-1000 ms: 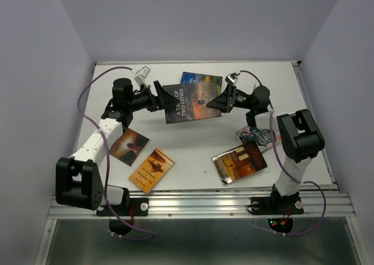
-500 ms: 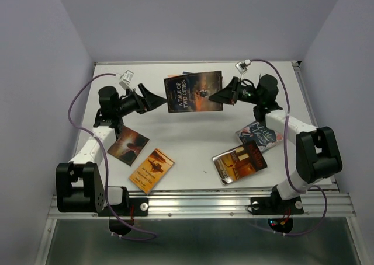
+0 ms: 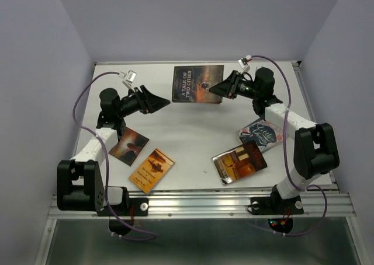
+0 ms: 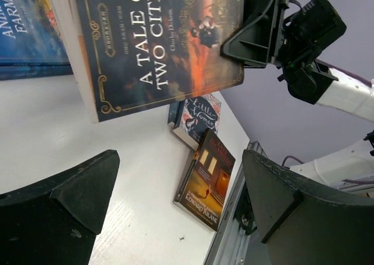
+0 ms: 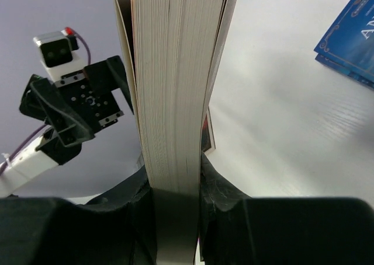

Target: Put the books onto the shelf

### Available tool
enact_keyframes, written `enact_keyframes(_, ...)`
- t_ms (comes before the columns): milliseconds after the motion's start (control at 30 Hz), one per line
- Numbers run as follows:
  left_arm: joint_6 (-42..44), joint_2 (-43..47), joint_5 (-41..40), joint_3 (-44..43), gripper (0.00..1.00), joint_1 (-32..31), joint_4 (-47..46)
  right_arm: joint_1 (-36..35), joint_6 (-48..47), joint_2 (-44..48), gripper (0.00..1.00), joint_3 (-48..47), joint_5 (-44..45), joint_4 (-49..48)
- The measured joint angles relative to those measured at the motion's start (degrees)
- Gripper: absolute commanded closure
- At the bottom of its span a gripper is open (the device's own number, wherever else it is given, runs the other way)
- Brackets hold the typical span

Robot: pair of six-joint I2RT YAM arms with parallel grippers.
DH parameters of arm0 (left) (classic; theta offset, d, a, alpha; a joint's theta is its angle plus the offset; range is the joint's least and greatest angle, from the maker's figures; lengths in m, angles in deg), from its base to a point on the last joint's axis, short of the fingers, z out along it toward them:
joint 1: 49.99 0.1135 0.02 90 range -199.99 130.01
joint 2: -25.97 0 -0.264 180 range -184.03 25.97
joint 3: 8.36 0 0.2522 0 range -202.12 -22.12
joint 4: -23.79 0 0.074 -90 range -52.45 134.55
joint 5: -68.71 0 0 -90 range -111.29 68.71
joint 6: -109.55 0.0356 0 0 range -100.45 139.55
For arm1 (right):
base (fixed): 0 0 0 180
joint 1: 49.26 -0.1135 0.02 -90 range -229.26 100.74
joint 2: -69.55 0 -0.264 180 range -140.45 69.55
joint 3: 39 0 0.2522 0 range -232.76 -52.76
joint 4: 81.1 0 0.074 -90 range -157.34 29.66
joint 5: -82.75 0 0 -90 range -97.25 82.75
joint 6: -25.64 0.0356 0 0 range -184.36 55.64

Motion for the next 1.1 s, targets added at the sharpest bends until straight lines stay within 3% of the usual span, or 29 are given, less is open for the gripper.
enact_keyframes(267,0.0,-7.8,-0.5,-0.7,0.01,-1.4,0.1,0.0,6.0,0.0,0.99,0.0,-5.5,-3.4)
enact_keyframes(433,-0.1,-12.1,-0.8,-5.6,0.01,-3.6,-0.2,0.0,11.6,-0.1,0.99,0.0,-10.1,-9.0)
enact_keyframes(567,-3.8,-14.7,0.9,-8.1,0.01,-4.4,-8.3,0.0,16.3,-1.1,0.99,0.0,-12.8,-15.1)
enact_keyframes(667,-9.0,-17.5,2.6,-8.1,0.14,-4.5,-16.7,0.0,18.4,-2.3,0.99,0.0,-13.7,-18.1)
enact_keyframes(700,-11.3,-18.5,3.2,-8.1,0.31,-4.5,-19.4,0.0,18.9,-2.6,0.99,0.0,-13.8,-18.6)
enact_keyframes(767,-15.9,-20.4,4.1,-8.0,0.5,-4.5,-25.2,0.0,19.5,-3.3,0.99,0.0,-14.6,-19.3)
enact_keyframes(800,-18.8,-21.4,4.3,-7.8,0.78,-4.5,-27.9,0.0,19.7,-3.7,0.99,0.0,-14.6,-19.5)
enact_keyframes(833,-22.4,-22.1,4.9,-7.6,0.98,-4.5,-30.6,0.0,19.7,-3.9,0.99,0.0,-14.6,-19.5)
enact_keyframes(1033,-43.3,-30.9,6.5,-7.5,1.0,-4.5,-38.8,0.0,19.4,-4.8,0.99,0.0,-13.7,-17.2)
enact_keyframes(1100,-46.4,-32.9,7.1,-7.7,1.0,-4.6,-39.2,0.0,18.8,-5.2,0.9,0.0,-13.2,-14.7)
